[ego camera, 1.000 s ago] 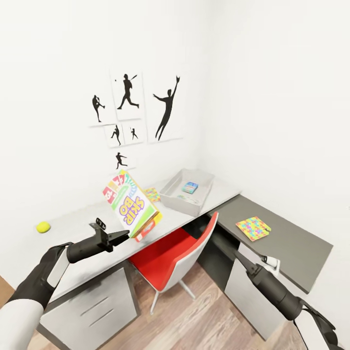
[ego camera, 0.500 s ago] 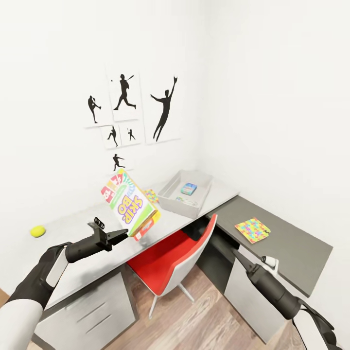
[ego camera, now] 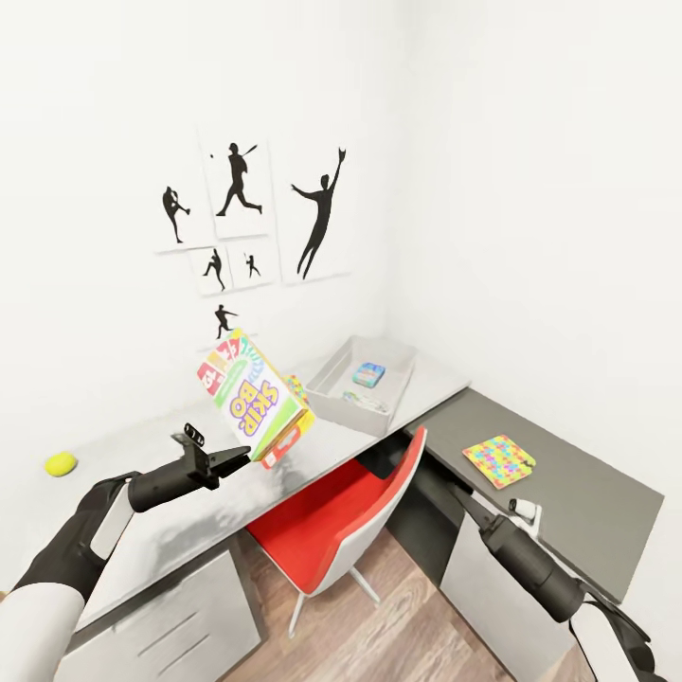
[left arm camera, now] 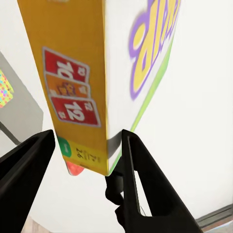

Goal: Put all the toys in the child's room - the three board games (two on the bed and one on the table), the two jigsaw puzzles on the table, and the tennis ball on the table - inside the toy box on the table in the child's room.

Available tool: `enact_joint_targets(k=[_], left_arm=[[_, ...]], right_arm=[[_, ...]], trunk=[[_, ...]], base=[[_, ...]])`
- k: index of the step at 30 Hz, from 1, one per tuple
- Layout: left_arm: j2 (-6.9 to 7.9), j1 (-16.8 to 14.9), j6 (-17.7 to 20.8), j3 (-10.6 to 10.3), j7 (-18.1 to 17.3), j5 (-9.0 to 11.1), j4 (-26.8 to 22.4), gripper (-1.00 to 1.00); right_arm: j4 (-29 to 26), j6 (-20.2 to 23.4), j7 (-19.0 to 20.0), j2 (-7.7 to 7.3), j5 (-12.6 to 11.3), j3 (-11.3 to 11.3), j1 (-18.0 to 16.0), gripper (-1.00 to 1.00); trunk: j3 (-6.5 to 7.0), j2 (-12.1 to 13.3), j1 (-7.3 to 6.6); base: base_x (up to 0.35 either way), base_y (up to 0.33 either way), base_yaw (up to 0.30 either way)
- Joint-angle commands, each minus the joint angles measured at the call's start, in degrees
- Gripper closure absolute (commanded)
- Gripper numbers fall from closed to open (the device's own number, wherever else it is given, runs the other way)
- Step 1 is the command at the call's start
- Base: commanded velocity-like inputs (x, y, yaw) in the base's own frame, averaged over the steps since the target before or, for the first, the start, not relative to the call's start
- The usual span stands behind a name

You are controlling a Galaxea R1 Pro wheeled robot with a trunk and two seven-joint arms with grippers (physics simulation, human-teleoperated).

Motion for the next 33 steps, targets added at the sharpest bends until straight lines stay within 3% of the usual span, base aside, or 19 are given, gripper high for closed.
enact_joint_targets(k=[1, 4, 7, 9, 10, 11, 14, 17, 19, 21, 23, 26, 29, 33], left_arm=[[0.0, -0.05, 0.56, 0.01, -0.04, 0.15, -0.01, 1.0], [0.0, -0.05, 0.57, 0.0, -0.04, 0.14, -0.01, 1.0], [-0.03, -0.05, 0.6, -0.12, 0.08, 0.09, -0.01, 1.0], [-0.08, -0.05, 0.65, -0.23, 0.22, 0.06, -0.01, 1.0], [-0.2, -0.05, 0.71, -0.28, 0.35, -0.02, -0.01, 1.0], [-0.23, -0.05, 0.76, -0.28, 0.37, -0.04, -0.01, 1.0], [-0.32, -0.05, 1.0, -0.18, 0.5, -0.25, -0.01, 1.0], [-0.39, -0.05, 1.07, -0.24, 0.59, -0.46, -0.01, 1.0], [-0.42, -0.05, 1.09, -0.32, 0.63, -0.52, 0.0, 1.0], [-0.43, -0.05, 1.09, -0.34, 0.69, -0.54, 0.0, 1.0], [-0.44, -0.05, 1.1, -0.36, 0.72, -0.55, 0.01, 1.0], [-0.44, -0.05, 1.09, -0.37, 0.74, -0.62, 0.03, 1.0], [-0.44, -0.05, 1.1, -0.37, 0.74, -0.58, 0.0, 1.0], [-0.44, -0.05, 1.16, -0.37, 0.75, -0.47, 0.02, 1.0]], right_arm=[[-0.77, 0.7, -2.98, 0.04, -0.43, -0.02, -0.05, -1.0], [-4.03, 1.85, -6.76, 0.05, -0.81, 0.46, -0.05, -1.0], [-6.21, 6.54, -12.36, 0.04, -0.94, 1.08, -0.33, -1.0], [-6.95, 11.12, -16.24, 0.03, -1.16, 1.07, -2.26, -1.0], [-7.46, 15.83, -20.07, 0.04, -1.54, 0.95, -6.36, -1.0], [-7.56, 17.23, -21.36, 0.04, -1.66, 0.92, -7.85, -1.0], [-7.92, 24.19, -29.88, 0.1, -2.97, 0.84, -16.84, -1.0], [-7.78, 29.68, -39.31, 0.09, -7.09, 0.81, -26.88, -1.0], [-7.51, 31.13, -47.17, 0.0, -10.4, 0.87, -32.41, -1.0], [-7.05, 31.63, -52.91, -0.13, -13.45, 0.97, -35.71, -1.0], [-5.88, 31.93, -59.44, -0.55, -18.28, 1.21, -39.5, -1.0], [-5.53, 32.09, -67.68, -0.73, -25.02, 1.5, -42.16, -1.0], [-5.95, 32.16, -72.52, -0.52, -27.8, 1.58, -42.74, -1.0], [-6.16, 32.23, -75.24, -0.31, -29.05, 1.7, -42.93, -1.0]], trunk=[[-0.13, -0.12, 0.05], [-0.13, -0.12, 0.05], [-0.13, -0.12, 0.05], [-0.13, -0.12, 0.05], [-0.13, -0.12, 0.05], [-0.13, -0.12, 0.05], [-0.13, -0.12, 0.05], [-0.13, -0.12, 0.05], [-0.13, -0.12, 0.05], [-0.13, -0.12, 0.05], [-0.13, -0.12, 0.05], [-0.13, -0.12, 0.05], [-0.13, -0.12, 0.05], [-0.13, -0.12, 0.05]], base=[[0.04, 0.0, 0.0], [0.017, 0.0, 0.0], [0.005, 0.0, 0.0], [0.002, 0.0, 0.0], [0.0, 0.0, 0.0], [0.0, 0.0, 0.0], [0.0, 0.0, 0.0], [0.0, 0.0, 0.0], [0.0, 0.0, 0.0], [0.0, 0.0, 0.0], [0.0, 0.0, 0.0], [0.0, 0.0, 0.0], [0.0, 0.0, 0.0], [0.0, 0.0, 0.0]])
